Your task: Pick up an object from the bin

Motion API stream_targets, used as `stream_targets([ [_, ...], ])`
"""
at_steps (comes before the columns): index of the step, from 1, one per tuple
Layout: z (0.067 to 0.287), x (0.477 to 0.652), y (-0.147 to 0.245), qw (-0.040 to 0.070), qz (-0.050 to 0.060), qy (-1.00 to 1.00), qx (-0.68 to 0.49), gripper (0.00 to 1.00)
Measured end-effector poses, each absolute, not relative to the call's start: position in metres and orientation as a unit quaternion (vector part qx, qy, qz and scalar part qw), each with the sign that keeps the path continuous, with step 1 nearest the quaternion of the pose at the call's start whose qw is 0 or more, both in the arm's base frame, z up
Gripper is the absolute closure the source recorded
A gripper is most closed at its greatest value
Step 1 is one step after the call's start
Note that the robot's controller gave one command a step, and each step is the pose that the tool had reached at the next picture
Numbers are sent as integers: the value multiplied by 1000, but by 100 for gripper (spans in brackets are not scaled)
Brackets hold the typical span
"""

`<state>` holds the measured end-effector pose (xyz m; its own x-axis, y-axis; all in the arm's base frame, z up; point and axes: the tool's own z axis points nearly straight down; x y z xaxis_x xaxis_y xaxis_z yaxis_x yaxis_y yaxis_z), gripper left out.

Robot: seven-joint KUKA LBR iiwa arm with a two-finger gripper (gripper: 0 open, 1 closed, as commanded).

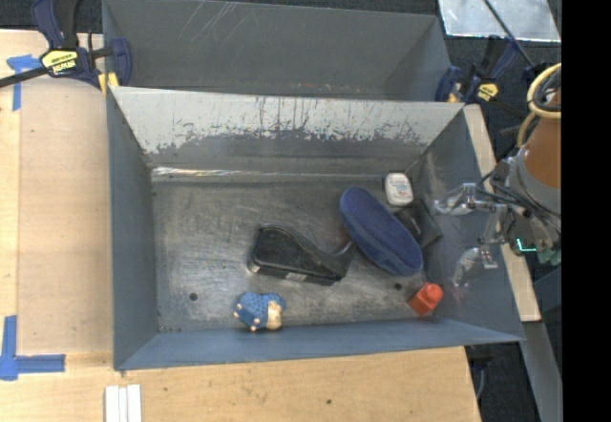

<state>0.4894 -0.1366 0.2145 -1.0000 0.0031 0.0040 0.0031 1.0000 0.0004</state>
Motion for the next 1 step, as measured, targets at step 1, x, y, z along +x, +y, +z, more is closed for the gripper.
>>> stream_targets([
  [1,129,556,-44,-1,-2,-994,107,0],
])
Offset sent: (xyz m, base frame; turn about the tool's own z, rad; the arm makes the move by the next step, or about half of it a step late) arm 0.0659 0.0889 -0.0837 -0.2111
